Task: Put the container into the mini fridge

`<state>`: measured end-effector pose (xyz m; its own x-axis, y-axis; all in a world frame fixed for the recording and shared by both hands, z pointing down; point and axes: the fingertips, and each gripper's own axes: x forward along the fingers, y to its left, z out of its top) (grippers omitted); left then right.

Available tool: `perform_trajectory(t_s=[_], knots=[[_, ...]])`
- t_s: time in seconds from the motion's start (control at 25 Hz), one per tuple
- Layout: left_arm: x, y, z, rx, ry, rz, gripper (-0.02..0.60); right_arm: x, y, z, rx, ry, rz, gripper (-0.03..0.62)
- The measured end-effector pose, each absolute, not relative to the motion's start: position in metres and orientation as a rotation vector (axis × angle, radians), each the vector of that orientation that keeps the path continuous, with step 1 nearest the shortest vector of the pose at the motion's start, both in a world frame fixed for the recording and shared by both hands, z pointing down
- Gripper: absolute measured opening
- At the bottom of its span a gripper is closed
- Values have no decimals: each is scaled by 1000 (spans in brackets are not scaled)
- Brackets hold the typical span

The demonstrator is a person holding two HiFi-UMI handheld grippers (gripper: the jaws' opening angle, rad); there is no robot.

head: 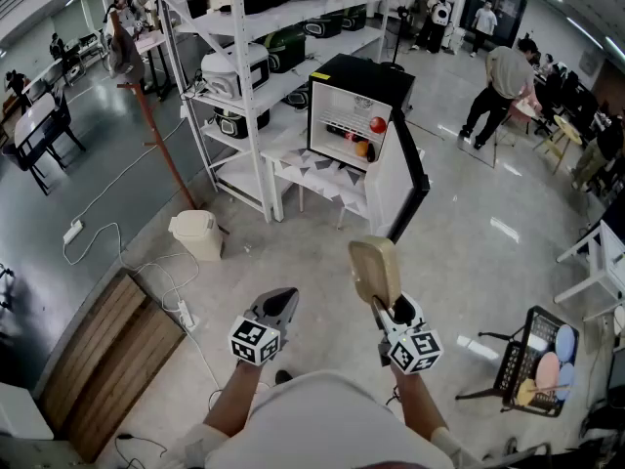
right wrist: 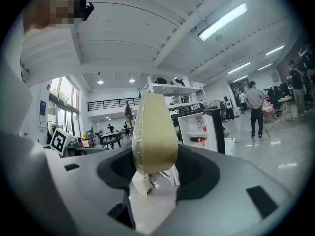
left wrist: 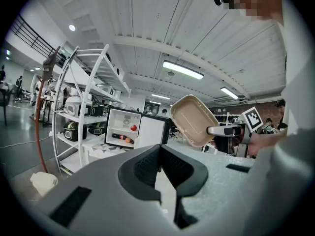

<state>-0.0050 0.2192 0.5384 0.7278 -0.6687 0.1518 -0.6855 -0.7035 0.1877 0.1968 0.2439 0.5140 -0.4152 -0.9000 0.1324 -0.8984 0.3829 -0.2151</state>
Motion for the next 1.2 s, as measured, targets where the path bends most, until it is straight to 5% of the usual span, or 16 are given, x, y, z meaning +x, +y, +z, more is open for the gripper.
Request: perform_trajectory(t_s=[1.2], knots=[[-73,214,548,2709,-1005,106,5,142,245,514,-1749,2503,-417,232]])
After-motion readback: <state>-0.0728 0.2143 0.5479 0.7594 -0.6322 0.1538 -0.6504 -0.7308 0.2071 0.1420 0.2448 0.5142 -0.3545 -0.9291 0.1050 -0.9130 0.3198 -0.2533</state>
